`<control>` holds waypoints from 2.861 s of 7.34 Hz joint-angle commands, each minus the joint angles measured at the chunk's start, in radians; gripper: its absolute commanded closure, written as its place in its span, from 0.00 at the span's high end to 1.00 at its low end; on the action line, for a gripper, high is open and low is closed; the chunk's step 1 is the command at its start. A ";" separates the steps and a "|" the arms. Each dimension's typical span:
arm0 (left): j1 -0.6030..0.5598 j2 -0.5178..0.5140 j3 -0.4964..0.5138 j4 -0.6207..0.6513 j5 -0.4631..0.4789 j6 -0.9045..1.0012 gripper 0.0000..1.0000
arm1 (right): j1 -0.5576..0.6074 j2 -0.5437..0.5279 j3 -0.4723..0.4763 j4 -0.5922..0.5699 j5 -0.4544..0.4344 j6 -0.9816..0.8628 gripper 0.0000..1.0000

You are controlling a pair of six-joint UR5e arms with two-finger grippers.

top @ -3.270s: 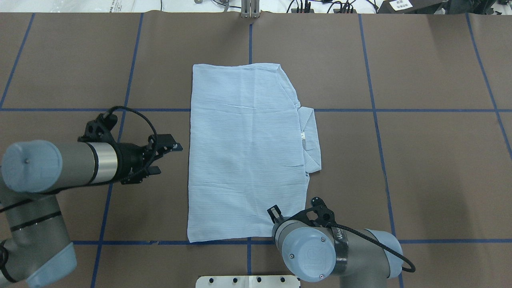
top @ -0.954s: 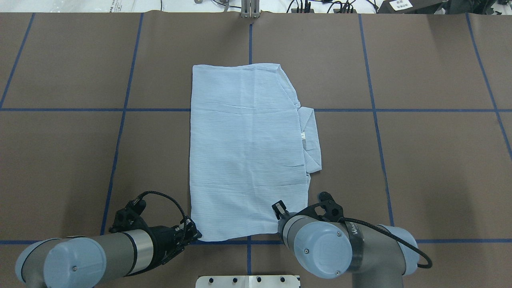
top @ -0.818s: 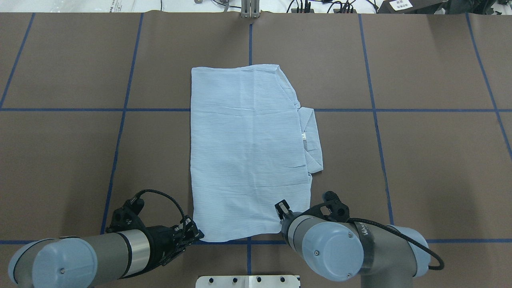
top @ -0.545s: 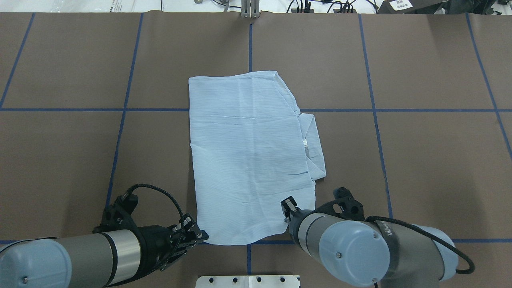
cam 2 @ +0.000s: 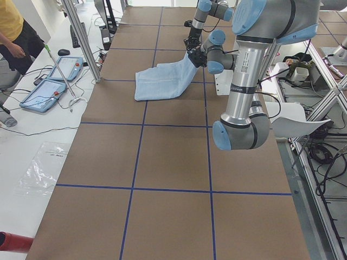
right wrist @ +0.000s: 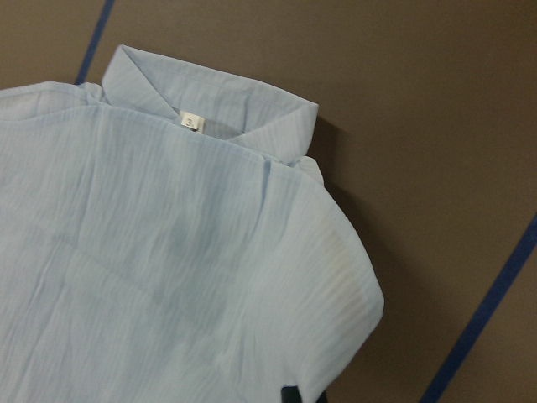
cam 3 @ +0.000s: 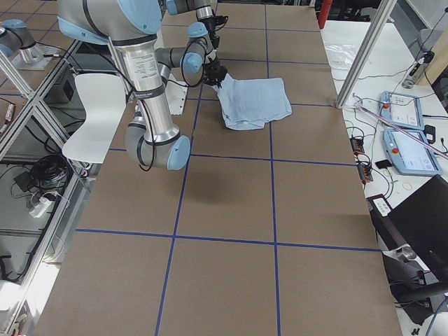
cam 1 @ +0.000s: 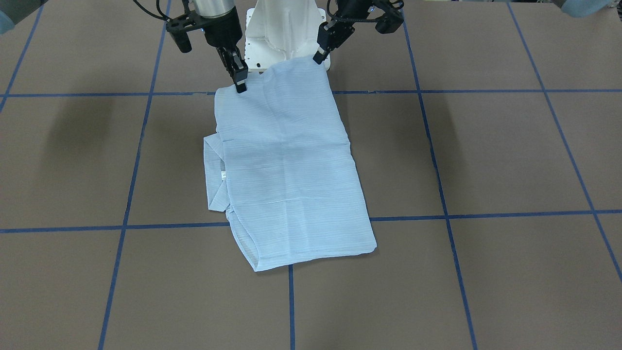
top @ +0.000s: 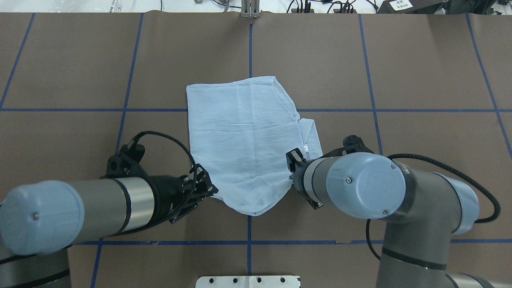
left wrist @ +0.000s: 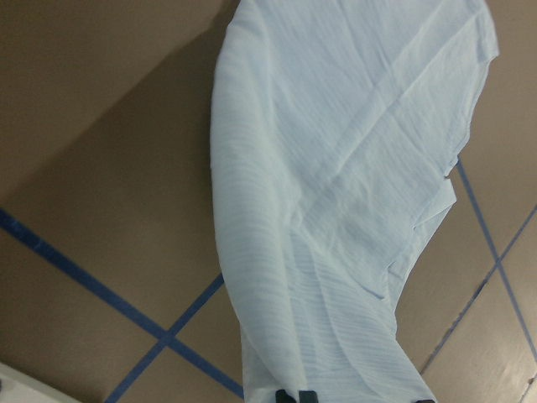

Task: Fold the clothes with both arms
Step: 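Lift the corners with both grippers and fold them over toward the far edge, then open both grippers to lay the folded edge down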

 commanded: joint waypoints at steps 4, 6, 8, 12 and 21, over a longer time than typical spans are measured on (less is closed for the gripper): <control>-0.277 -0.143 0.339 -0.045 -0.080 0.265 0.00 | 0.195 0.234 -0.438 0.133 0.108 -0.198 0.00; -0.310 -0.178 0.514 -0.197 -0.080 0.287 0.00 | 0.250 0.321 -0.652 0.266 0.172 -0.255 0.00; -0.351 -0.222 0.614 -0.226 -0.080 0.343 0.00 | 0.307 0.394 -0.778 0.276 0.211 -0.327 0.00; -0.379 -0.256 0.798 -0.356 -0.077 0.428 0.00 | 0.343 0.458 -0.997 0.441 0.242 -0.420 0.54; -0.509 -0.118 0.678 -0.386 -0.270 0.798 0.82 | 0.578 0.243 -0.879 0.477 0.495 -0.883 1.00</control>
